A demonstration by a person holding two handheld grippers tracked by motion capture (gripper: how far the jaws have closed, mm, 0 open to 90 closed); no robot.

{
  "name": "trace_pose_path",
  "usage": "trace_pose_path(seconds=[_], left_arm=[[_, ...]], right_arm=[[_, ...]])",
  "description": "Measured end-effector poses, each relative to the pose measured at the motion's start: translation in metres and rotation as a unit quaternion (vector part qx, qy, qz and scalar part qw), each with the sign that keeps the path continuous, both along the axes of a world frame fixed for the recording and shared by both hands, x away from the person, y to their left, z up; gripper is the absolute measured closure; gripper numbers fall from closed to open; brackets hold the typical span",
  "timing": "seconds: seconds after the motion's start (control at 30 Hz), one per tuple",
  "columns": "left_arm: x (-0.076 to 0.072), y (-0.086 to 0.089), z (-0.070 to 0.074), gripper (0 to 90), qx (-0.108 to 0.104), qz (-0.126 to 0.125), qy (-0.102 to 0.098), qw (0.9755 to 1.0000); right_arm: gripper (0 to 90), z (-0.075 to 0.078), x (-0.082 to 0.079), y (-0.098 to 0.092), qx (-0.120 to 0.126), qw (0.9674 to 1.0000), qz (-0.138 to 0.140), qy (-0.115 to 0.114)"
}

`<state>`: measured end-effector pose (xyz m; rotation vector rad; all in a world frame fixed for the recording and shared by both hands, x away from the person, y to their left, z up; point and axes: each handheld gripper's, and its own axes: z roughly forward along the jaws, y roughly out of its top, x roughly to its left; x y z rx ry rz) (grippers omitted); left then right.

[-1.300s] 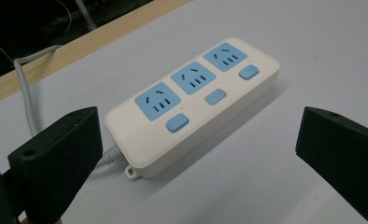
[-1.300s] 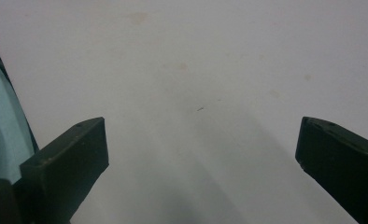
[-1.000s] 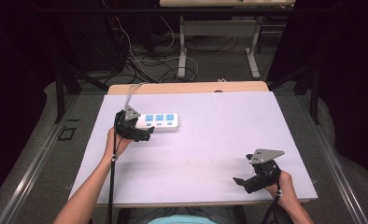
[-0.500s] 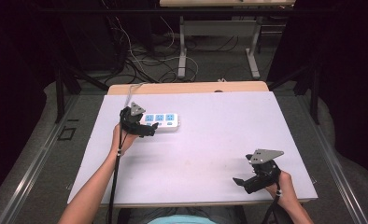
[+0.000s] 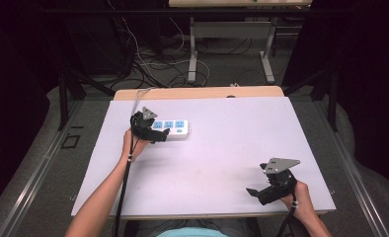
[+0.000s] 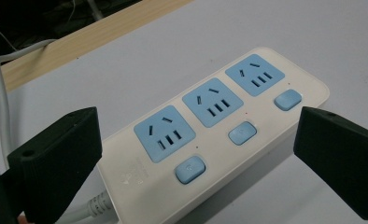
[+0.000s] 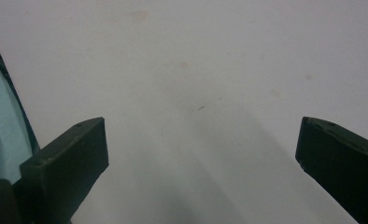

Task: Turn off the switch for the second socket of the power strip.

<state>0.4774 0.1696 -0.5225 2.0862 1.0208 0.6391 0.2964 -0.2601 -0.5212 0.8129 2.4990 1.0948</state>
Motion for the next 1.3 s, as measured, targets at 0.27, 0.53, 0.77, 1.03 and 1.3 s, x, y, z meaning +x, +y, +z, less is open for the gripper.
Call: trace_pose_path(seconds=[0.27, 0.53, 0.77, 1.03, 1.3], left_arm=[[0.003, -0.003, -0.003, 7.2, 0.016, -0.002, 0.003, 0.9999], [0.002, -0.007, -0.004, 31.0, 0.016, -0.009, -0.006, 0.9998], [0.002, -0.008, -0.004, 57.3, 0.004, -0.011, -0.006, 0.9999], [-0.001, -0.013, -0.005, 84.2, -0.009, -0.038, -0.002, 0.9992], [0.001, -0.018, -0.010, 89.8, -0.011, -0.047, -0.001, 0.9989]], right_arm=[[2.0, 0.000, 0.001, 0.000, 0.000, 1.0000, 0.005, -0.007], [2.0, 0.000, 0.000, 0.000, 0.002, 1.0000, 0.000, -0.005], [2.2, 0.000, 0.001, 0.000, -0.002, 0.9999, 0.005, -0.009], [2.3, -0.001, 0.001, 0.000, -0.001, 1.0000, 0.006, -0.008], [2.4, -0.002, 0.001, 0.001, 0.003, 1.0000, -0.001, -0.007]])
